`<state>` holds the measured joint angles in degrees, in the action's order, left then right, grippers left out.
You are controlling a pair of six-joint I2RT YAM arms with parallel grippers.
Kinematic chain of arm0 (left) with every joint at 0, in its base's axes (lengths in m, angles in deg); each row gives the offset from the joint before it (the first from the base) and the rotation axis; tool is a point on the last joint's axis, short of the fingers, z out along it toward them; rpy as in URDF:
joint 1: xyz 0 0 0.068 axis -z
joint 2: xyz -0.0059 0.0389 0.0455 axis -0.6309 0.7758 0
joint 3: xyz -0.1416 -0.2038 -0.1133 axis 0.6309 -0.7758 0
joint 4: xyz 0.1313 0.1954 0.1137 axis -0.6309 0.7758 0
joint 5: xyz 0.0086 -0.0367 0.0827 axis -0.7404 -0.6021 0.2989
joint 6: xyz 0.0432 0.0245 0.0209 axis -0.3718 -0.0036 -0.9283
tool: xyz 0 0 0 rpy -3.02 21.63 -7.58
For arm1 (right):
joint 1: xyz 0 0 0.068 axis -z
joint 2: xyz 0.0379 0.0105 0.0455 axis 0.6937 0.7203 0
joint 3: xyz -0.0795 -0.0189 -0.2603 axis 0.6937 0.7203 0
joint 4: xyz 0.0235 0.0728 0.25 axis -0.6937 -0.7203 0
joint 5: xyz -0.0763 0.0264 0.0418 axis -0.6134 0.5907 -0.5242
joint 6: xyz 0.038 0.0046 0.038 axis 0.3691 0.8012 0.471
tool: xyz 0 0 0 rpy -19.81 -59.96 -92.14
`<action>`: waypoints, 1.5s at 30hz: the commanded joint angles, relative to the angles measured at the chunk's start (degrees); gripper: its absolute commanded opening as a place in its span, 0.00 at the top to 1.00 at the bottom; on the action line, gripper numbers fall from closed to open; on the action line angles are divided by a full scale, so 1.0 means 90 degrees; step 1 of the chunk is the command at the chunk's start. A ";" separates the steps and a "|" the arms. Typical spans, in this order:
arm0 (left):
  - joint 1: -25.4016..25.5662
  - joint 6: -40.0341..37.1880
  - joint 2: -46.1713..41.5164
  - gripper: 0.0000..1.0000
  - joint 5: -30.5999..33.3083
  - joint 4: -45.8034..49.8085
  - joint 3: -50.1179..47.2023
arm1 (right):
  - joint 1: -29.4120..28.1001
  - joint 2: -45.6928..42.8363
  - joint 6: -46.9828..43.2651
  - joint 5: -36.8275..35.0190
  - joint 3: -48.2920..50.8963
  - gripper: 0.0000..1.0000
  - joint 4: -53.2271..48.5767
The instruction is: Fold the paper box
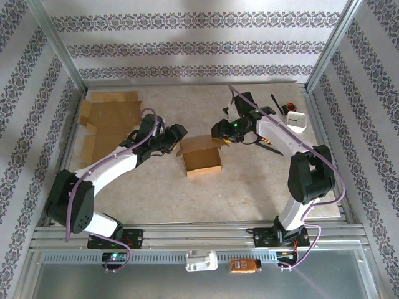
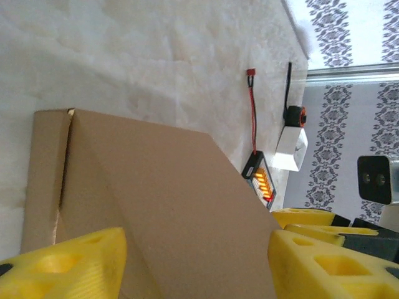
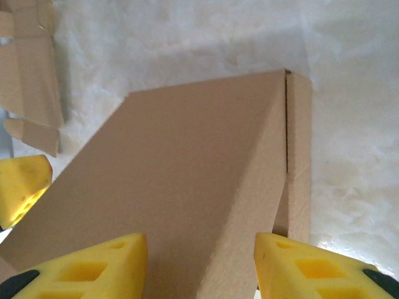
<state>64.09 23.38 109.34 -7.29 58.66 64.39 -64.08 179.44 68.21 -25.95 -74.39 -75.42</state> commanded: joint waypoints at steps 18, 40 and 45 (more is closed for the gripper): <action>0.0699 0.0942 0.0421 0.57 0.0292 -0.0899 -0.0688 | -0.0648 -0.0373 0.0371 -0.1341 0.1048 0.61 0.1095; 0.0817 -0.0362 0.0285 0.39 0.1032 0.0637 -0.0275 | -0.0598 -0.0894 -0.0005 -0.2060 0.1622 0.35 0.1020; 0.0907 -0.0474 0.0776 0.40 0.0823 0.0643 -0.0265 | -0.0689 -0.0421 -0.0010 -0.1934 0.1969 0.40 0.1285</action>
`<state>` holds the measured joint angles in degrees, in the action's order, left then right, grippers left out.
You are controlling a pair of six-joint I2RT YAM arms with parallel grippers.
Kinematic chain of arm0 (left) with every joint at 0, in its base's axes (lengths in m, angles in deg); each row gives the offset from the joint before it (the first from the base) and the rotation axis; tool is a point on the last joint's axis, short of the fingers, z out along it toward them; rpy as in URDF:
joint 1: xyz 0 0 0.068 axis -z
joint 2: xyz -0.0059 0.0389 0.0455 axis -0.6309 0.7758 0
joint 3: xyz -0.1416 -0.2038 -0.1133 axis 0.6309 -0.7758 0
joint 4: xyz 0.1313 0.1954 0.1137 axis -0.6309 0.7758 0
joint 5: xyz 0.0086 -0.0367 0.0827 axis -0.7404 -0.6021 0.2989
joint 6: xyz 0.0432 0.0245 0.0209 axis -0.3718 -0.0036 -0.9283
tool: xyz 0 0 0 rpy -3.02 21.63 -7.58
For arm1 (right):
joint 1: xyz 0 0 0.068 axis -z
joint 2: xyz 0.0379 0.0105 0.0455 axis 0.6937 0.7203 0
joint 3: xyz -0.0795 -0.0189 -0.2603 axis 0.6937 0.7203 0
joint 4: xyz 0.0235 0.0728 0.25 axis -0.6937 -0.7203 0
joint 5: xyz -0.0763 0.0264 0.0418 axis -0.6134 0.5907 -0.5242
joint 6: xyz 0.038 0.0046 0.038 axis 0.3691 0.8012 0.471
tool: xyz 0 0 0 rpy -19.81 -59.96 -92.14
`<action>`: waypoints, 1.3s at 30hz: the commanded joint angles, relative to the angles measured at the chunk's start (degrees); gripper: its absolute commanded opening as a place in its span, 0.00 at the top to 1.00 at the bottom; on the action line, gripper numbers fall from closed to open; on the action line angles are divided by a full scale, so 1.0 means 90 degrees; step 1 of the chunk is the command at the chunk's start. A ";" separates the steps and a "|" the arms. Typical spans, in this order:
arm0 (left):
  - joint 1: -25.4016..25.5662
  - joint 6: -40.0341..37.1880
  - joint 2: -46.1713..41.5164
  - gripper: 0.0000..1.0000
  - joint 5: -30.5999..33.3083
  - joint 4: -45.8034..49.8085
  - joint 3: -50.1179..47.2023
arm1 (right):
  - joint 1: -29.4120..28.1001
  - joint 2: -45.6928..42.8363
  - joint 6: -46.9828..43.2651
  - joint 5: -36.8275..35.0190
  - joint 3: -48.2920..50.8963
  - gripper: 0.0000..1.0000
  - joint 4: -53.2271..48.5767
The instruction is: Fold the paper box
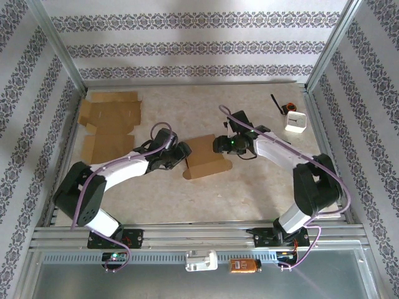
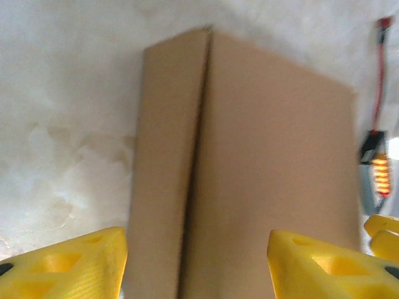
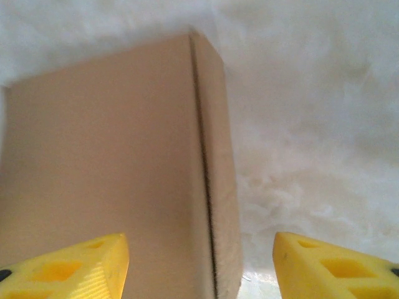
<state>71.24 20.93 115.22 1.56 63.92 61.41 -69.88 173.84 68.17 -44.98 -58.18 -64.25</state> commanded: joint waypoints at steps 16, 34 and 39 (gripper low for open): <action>-0.0063 -0.1061 0.0126 0.53 0.0126 0.0010 -0.0031 | -0.0085 -0.0884 0.0988 0.0011 0.0509 0.38 0.0308; -0.0853 -0.3166 -0.0480 0.25 -0.1126 0.0722 0.0571 | 0.0267 -0.0566 0.0019 0.0481 0.0903 0.51 0.0791; -0.0976 -0.2691 -0.0071 0.25 -0.1739 0.0139 0.0419 | 0.0279 -0.0037 0.0167 0.0519 0.0751 0.62 0.0989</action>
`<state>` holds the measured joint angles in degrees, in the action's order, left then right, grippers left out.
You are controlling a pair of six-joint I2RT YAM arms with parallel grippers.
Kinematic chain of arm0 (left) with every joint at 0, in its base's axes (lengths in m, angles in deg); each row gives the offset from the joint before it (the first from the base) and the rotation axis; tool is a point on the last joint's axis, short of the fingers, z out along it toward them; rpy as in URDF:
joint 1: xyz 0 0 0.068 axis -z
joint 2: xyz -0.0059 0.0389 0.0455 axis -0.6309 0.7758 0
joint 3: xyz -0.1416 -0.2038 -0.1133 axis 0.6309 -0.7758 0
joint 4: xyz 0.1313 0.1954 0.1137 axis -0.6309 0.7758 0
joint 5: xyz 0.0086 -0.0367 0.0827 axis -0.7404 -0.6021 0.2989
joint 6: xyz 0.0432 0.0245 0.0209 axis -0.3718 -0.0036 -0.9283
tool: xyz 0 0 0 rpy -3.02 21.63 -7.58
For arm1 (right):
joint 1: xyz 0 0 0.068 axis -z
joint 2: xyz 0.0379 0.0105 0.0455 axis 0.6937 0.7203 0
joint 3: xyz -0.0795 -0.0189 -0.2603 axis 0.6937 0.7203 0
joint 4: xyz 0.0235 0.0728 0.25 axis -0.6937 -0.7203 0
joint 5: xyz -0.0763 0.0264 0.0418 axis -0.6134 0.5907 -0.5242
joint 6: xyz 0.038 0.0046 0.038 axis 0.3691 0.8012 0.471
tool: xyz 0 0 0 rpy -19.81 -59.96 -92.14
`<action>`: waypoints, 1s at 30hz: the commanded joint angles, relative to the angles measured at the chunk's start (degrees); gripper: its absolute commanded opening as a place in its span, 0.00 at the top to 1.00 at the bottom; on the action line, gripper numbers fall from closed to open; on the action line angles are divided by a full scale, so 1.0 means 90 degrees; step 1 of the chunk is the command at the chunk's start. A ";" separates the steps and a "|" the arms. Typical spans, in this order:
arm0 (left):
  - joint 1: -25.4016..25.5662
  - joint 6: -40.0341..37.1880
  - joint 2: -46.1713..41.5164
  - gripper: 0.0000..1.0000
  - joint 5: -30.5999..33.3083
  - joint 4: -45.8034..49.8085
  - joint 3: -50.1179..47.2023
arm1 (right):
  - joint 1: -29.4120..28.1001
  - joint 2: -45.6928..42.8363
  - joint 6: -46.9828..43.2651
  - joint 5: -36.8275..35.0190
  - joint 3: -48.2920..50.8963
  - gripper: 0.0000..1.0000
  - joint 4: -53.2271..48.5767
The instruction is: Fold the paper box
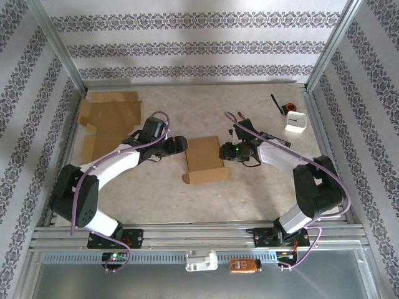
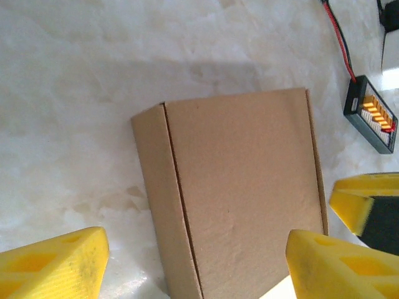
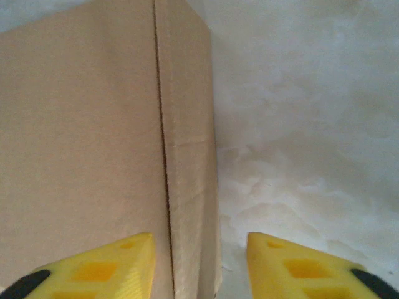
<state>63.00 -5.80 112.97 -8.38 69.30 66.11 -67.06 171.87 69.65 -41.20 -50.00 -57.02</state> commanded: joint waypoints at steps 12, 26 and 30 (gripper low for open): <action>-0.0114 0.0828 0.0746 0.16 -0.0763 -0.0812 -0.0052 | 0.0060 0.0599 0.0008 0.0740 -0.0004 0.88 0.0588; -0.0156 0.1686 0.1301 0.13 -0.1466 -0.2476 -0.0438 | 0.0476 0.0714 0.0053 0.0806 0.0006 0.90 0.0436; -0.0151 0.1969 0.1441 0.13 -0.1647 -0.2845 -0.0468 | 0.0555 0.0707 -0.0006 0.0590 -0.0039 0.90 0.0249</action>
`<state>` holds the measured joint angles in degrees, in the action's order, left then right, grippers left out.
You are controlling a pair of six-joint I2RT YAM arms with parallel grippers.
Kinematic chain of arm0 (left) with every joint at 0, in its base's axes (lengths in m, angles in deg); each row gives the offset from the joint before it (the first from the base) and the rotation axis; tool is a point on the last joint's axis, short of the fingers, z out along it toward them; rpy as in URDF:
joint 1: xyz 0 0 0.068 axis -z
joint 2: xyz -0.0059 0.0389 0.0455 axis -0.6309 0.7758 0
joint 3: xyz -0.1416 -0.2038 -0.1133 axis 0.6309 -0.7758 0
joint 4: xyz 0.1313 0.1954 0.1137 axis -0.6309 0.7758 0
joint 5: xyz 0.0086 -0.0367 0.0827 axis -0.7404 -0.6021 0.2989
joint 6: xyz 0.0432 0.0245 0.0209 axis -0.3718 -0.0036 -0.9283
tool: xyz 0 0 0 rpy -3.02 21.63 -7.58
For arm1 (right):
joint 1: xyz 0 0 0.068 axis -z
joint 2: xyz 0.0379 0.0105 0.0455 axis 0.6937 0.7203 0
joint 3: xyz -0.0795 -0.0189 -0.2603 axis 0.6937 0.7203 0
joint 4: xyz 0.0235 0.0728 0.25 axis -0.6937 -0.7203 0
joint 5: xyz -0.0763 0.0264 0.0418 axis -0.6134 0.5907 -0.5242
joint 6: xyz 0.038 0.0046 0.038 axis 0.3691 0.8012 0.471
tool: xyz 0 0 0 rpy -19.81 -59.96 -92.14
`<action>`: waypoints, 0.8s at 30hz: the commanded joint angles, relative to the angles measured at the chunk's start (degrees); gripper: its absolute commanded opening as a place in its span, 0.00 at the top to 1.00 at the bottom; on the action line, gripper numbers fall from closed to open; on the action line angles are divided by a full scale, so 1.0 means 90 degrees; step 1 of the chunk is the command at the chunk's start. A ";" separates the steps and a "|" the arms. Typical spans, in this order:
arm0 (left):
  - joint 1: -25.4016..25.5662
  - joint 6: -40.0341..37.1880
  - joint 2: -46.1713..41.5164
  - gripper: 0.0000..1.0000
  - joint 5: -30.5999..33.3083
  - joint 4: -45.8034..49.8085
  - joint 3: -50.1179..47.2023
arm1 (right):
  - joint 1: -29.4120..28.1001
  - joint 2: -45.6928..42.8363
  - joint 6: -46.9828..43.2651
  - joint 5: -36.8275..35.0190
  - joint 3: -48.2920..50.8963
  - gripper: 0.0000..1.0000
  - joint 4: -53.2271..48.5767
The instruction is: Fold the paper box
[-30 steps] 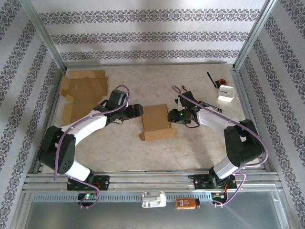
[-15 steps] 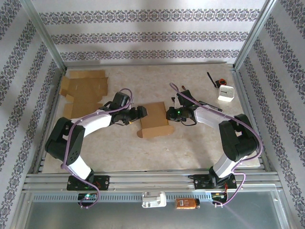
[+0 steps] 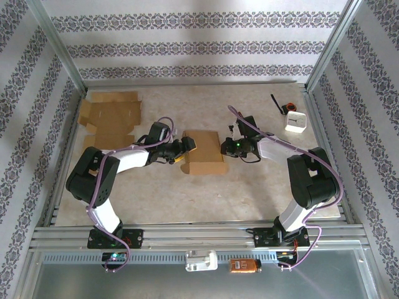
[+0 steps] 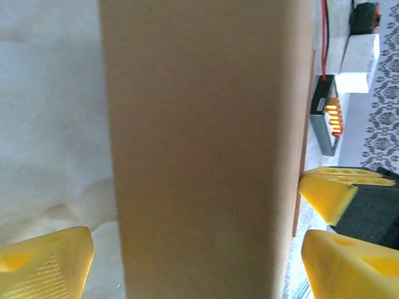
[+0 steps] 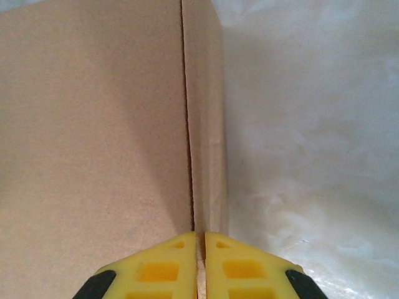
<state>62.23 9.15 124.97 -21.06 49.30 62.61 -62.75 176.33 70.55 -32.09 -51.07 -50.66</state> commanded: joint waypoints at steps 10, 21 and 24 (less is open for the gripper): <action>0.0205 0.1173 0.0604 0.28 -0.0268 -0.1717 -0.0079 | 0.0080 0.0299 -0.0123 -0.0293 -0.0011 0.89 -0.0483; 0.0234 0.1832 -0.0085 0.54 0.0246 -0.1382 -0.0302 | -0.0147 -0.2007 -0.0427 -0.0868 -0.0074 0.40 -0.0841; 0.0226 0.2117 -0.0494 0.54 0.0522 -0.0918 -0.0383 | -0.0720 -0.3240 -0.1327 -0.1957 0.0330 0.23 -0.0197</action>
<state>63.90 24.73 124.75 -19.33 37.45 59.73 -65.68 155.53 65.63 -40.79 -50.29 -56.10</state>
